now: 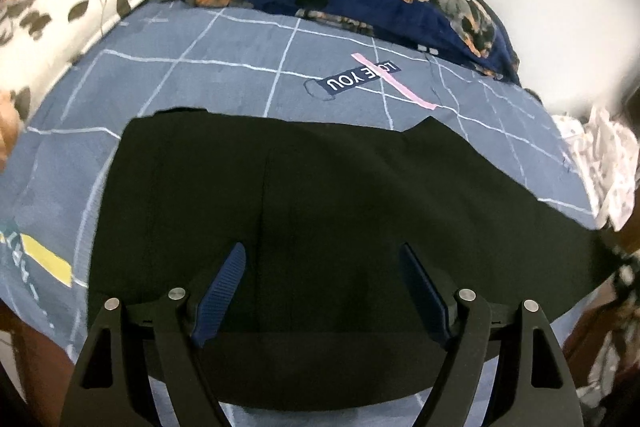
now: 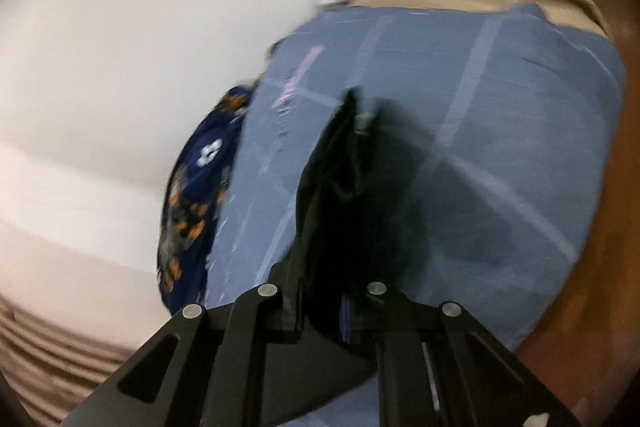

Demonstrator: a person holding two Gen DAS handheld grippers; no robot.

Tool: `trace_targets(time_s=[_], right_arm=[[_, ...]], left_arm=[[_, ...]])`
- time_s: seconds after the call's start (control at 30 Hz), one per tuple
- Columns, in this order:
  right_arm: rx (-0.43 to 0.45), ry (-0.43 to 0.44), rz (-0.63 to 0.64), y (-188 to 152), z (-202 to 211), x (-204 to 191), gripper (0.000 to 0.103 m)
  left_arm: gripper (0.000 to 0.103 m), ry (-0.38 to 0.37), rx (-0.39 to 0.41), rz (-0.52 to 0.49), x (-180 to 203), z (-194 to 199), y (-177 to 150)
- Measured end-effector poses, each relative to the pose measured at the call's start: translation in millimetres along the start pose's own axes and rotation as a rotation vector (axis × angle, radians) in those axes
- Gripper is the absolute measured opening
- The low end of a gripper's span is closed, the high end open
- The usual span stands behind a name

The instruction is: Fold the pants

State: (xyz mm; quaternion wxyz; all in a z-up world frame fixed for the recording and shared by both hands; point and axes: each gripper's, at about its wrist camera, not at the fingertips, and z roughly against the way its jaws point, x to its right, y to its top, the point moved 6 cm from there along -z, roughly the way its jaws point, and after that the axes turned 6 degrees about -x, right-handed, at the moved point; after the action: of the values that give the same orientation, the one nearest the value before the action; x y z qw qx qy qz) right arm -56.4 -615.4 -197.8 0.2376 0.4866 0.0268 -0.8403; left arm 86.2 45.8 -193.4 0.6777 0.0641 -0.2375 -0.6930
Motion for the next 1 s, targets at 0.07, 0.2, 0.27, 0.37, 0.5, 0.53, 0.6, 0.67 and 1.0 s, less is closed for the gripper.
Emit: trace_targets(time_s=[0.07,0.2,0.27,0.37,0.5,0.53,0.6,0.67,1.0], right_arm=[[-0.019,-0.01,0.059,-11.0,-6.1,-27.6,0.013],[-0.072,0.016,0.138,-34.5,-22.6,-66.2,0.013],[-0.117,0.021,0.178,-52.6,-37.0,-83.4,0.013],[-0.203,0.024,0.223,-86.8,-66.8,-103.5,0.013],[-0.302,0.019,0.272,-125.7,-101.0,-121.8,0.013],[-0.332,0.016,0.288,-137.1,-110.0,-127.0,0.013],[-0.36,0.002,0.318,-150.2,-119.8,-134.5,0.013],[-0.392,-0.014,0.364,-167.0,-127.7,-138.7,0.013],[-0.469,-0.077,0.535,-220.3,-162.2,-160.6,0.013]], left_arm=[[0.079,0.014,0.005,-0.011,0.8,1.1,-0.7],[0.079,0.052,-0.003,-0.012,-3.1,0.9,-2.8],[0.079,0.06,-0.017,-0.011,-4.9,-0.5,-4.3],[0.079,0.067,-0.012,0.001,-7.0,-0.3,-6.8],[0.079,0.072,-0.006,0.015,-6.3,0.9,-7.0],[0.079,0.073,-0.004,0.016,-5.5,1.3,-7.2],[0.079,0.077,0.004,0.016,-4.2,1.3,-7.4],[0.079,0.089,0.004,0.013,-2.7,0.8,-8.1],[0.079,0.127,0.006,-0.016,2.9,-3.1,-10.1]])
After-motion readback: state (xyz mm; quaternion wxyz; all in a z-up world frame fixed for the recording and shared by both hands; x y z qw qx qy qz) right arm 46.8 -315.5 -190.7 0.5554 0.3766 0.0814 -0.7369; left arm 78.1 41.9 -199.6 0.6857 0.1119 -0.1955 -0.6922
